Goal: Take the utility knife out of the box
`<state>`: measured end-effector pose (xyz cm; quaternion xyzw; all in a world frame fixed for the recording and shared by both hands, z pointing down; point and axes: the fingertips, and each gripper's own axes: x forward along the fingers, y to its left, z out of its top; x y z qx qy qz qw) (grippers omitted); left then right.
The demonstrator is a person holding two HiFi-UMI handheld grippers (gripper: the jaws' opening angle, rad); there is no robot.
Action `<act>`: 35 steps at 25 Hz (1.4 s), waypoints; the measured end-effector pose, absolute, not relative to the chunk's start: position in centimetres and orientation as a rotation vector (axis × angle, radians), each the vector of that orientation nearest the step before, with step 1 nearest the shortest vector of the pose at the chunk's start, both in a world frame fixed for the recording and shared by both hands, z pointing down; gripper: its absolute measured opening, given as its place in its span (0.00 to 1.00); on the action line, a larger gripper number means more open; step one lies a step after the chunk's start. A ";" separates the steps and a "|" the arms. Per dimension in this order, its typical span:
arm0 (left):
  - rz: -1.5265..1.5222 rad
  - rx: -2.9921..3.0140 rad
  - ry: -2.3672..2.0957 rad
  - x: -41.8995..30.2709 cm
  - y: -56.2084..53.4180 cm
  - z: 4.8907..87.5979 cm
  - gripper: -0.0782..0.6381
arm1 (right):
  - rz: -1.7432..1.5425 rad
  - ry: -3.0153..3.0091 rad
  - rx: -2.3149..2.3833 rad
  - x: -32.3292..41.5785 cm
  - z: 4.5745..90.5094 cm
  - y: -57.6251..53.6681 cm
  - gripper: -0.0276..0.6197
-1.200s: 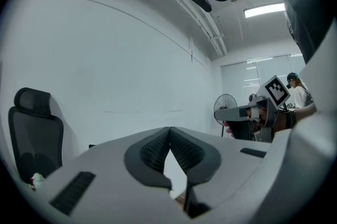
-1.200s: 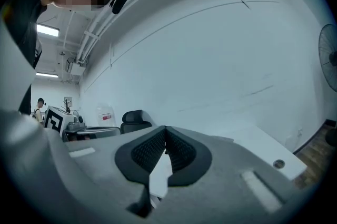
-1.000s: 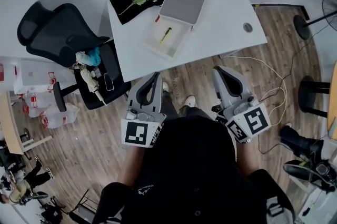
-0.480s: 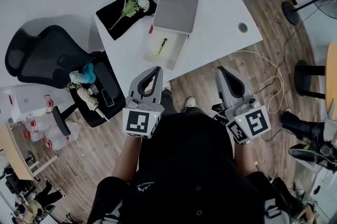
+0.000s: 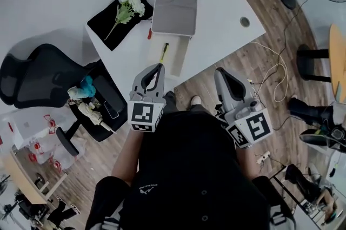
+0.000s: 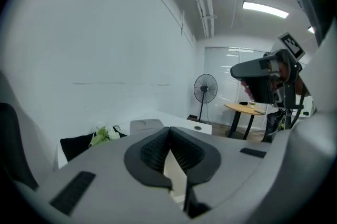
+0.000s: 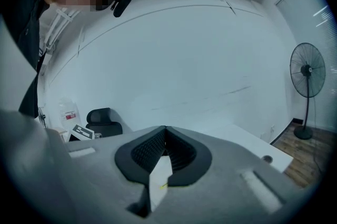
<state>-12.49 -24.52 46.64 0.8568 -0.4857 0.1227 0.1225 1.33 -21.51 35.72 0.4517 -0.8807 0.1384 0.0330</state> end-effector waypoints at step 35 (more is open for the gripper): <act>0.998 2.086 -1.199 -11.2 -32.9 68.6 0.30 | 0.558 -2.443 1.617 3.4 39.6 -22.9 0.05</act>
